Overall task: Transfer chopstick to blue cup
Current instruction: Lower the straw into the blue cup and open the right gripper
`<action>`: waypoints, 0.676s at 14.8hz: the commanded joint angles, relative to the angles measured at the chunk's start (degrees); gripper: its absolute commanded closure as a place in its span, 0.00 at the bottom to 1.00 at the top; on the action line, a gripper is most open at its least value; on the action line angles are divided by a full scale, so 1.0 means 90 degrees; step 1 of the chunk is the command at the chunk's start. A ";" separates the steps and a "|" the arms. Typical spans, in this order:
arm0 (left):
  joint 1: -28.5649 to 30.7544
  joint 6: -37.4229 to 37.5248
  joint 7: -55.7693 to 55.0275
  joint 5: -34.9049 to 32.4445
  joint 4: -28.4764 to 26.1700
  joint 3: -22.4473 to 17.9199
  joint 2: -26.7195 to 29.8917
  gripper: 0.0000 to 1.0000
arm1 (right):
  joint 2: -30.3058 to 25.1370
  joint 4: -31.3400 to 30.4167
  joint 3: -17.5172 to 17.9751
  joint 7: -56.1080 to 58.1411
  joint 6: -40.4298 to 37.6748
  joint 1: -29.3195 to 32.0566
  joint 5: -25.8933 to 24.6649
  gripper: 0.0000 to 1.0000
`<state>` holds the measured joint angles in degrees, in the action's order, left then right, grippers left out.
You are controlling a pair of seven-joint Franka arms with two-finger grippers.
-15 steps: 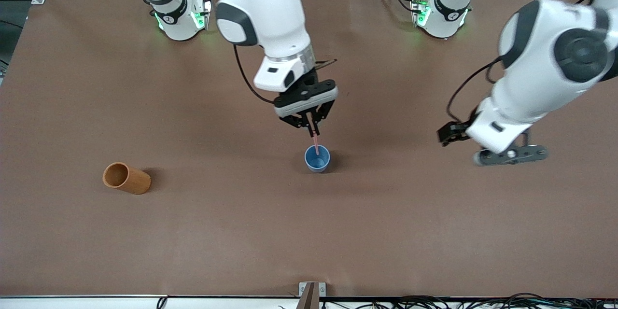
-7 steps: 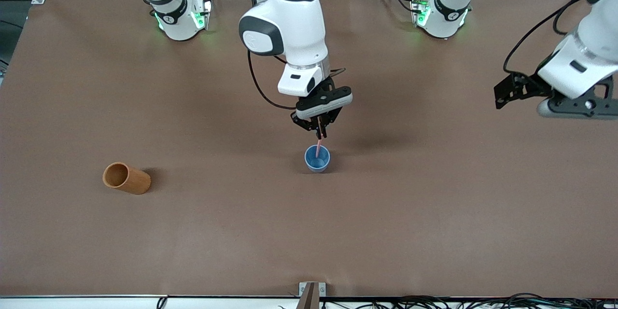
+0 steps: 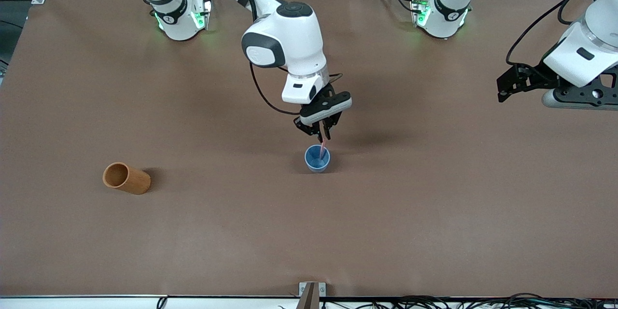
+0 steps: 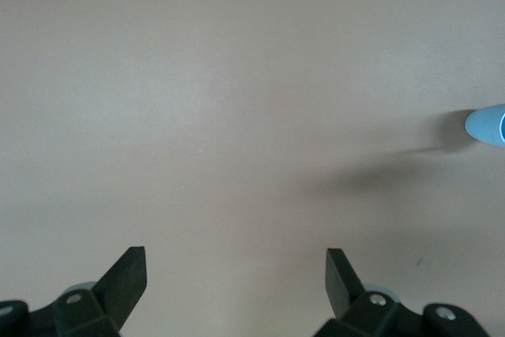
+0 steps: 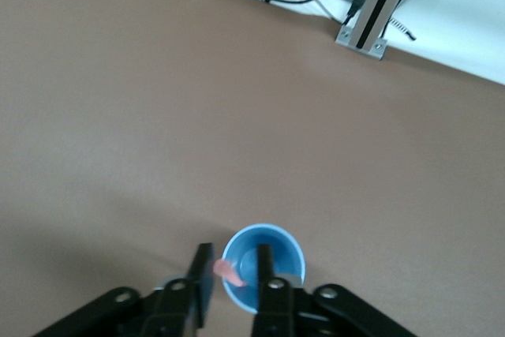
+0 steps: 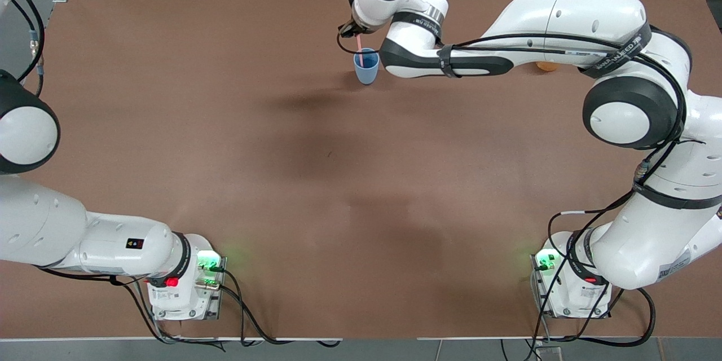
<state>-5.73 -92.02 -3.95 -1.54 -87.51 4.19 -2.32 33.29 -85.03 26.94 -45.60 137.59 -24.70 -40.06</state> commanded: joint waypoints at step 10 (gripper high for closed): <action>0.0002 0.0029 0.0624 0.0259 -0.0120 -0.0182 0.0209 0.00 | -0.1627 -0.0103 0.0112 0.0406 -0.1222 0.1610 0.1526 0.00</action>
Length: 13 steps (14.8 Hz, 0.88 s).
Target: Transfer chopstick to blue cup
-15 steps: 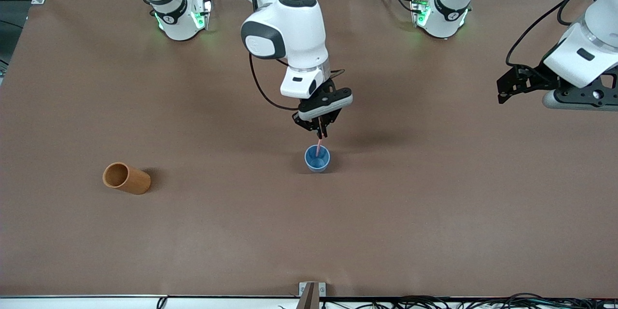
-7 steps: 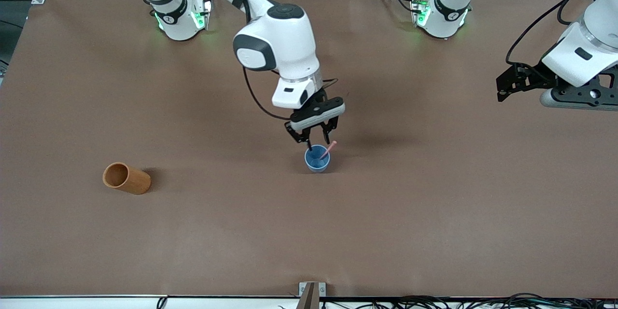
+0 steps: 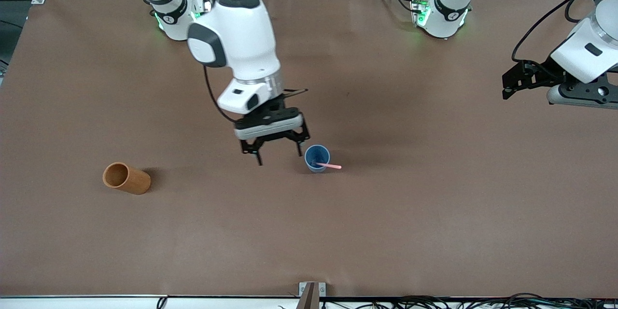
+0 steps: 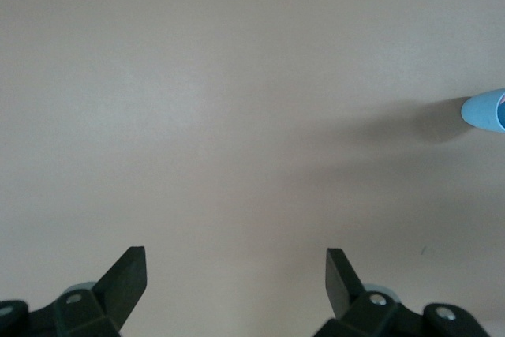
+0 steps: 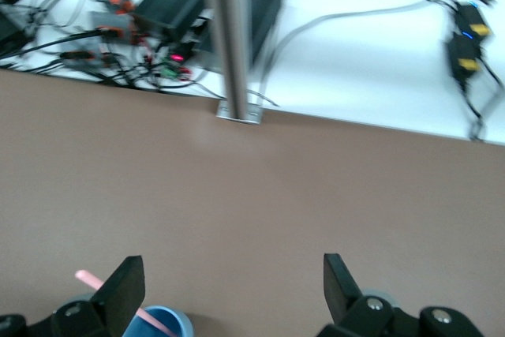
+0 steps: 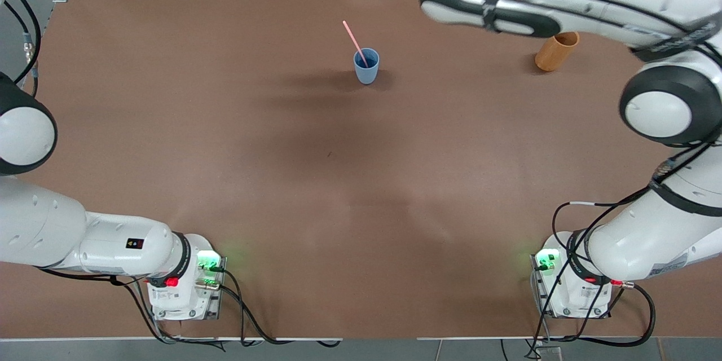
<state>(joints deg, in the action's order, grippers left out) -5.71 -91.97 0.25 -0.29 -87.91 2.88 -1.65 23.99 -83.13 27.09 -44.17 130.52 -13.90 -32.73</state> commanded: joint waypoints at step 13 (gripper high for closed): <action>0.0010 0.0063 0.0158 0.0091 -0.0027 -0.0036 0.0124 0.00 | -0.2586 -0.0314 -0.1122 0.2210 -0.4831 0.1877 0.3243 0.00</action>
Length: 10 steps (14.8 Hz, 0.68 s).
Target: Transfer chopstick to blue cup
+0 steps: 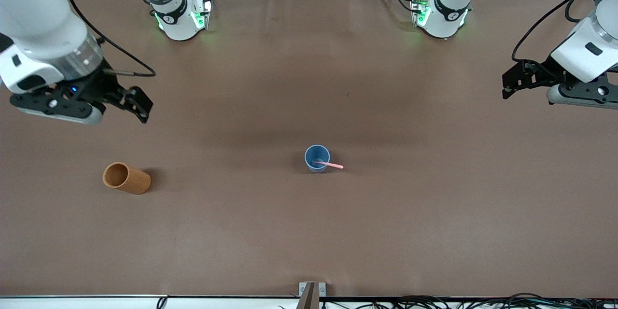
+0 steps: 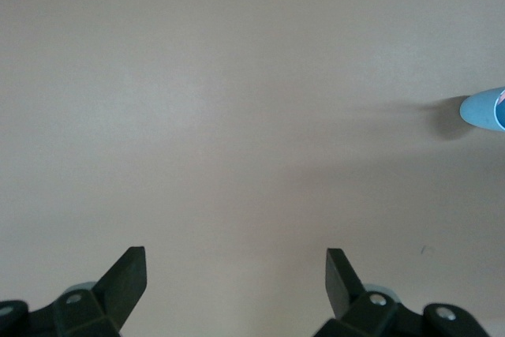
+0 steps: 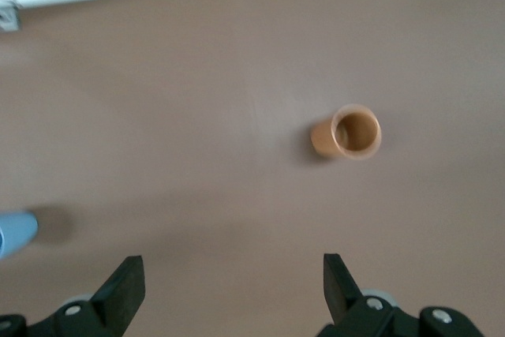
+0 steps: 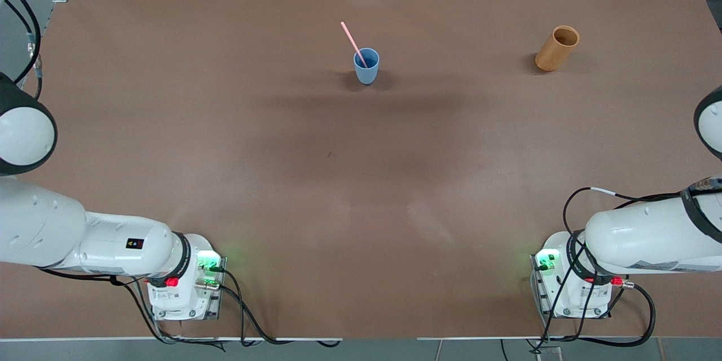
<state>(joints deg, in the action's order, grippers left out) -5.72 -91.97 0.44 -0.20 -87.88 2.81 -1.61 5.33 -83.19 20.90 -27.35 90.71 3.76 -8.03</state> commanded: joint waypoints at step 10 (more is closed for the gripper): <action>0.0000 0.0072 0.0137 0.0081 -0.0001 -0.0029 0.0101 0.00 | -0.0544 -0.0278 -0.2029 0.2685 -0.0431 -0.0467 0.0804 0.00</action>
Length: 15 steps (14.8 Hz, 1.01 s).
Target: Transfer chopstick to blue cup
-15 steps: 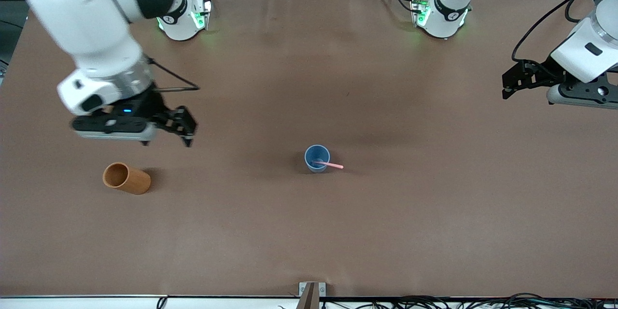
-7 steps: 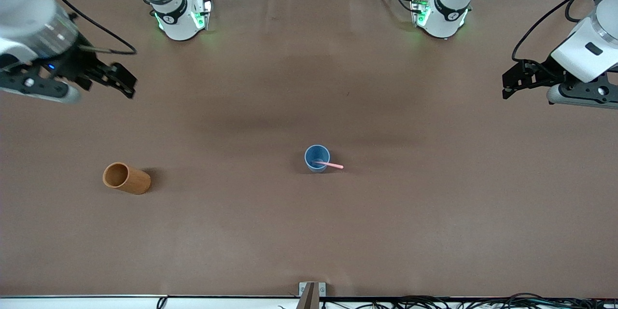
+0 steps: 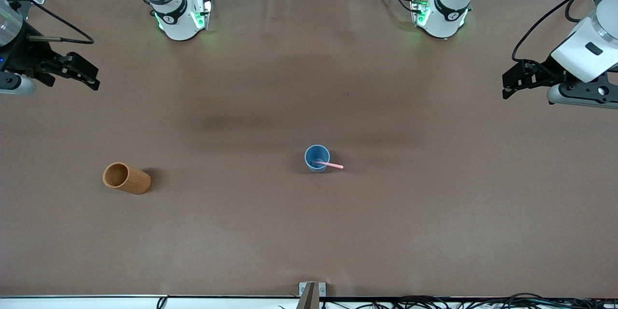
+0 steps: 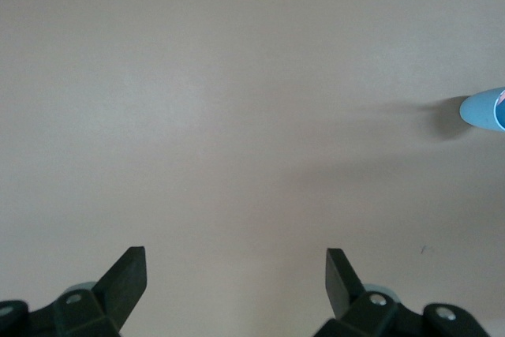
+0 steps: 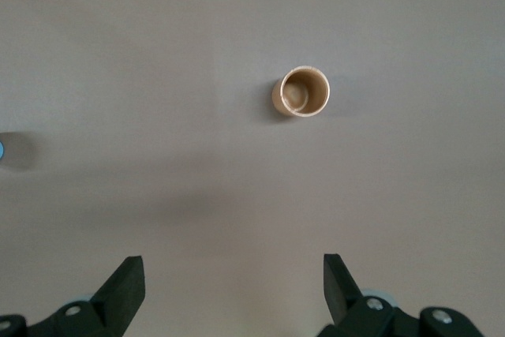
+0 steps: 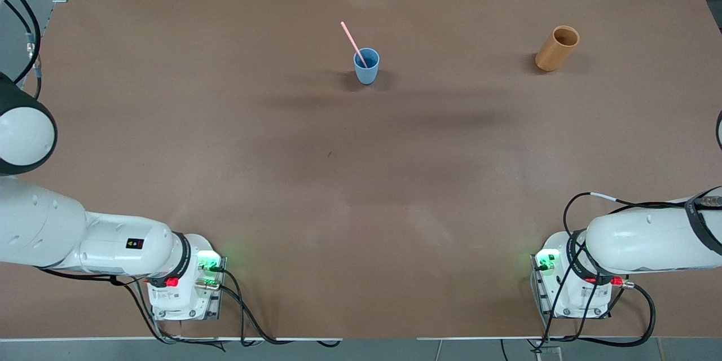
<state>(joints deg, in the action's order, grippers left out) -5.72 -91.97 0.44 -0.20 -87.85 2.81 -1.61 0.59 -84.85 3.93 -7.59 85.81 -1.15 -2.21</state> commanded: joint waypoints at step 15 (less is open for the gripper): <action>0.0001 0.0062 0.0107 0.0042 0.0006 -0.0029 0.0081 0.00 | 0.0306 0.0307 -0.0183 0.0833 0.0124 0.0479 0.0442 0.00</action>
<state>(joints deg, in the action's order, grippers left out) -5.72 -91.97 0.44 -0.20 -87.84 2.80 -1.60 3.21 -82.72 1.93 -0.89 87.28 2.50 0.47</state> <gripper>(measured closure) 0.000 0.000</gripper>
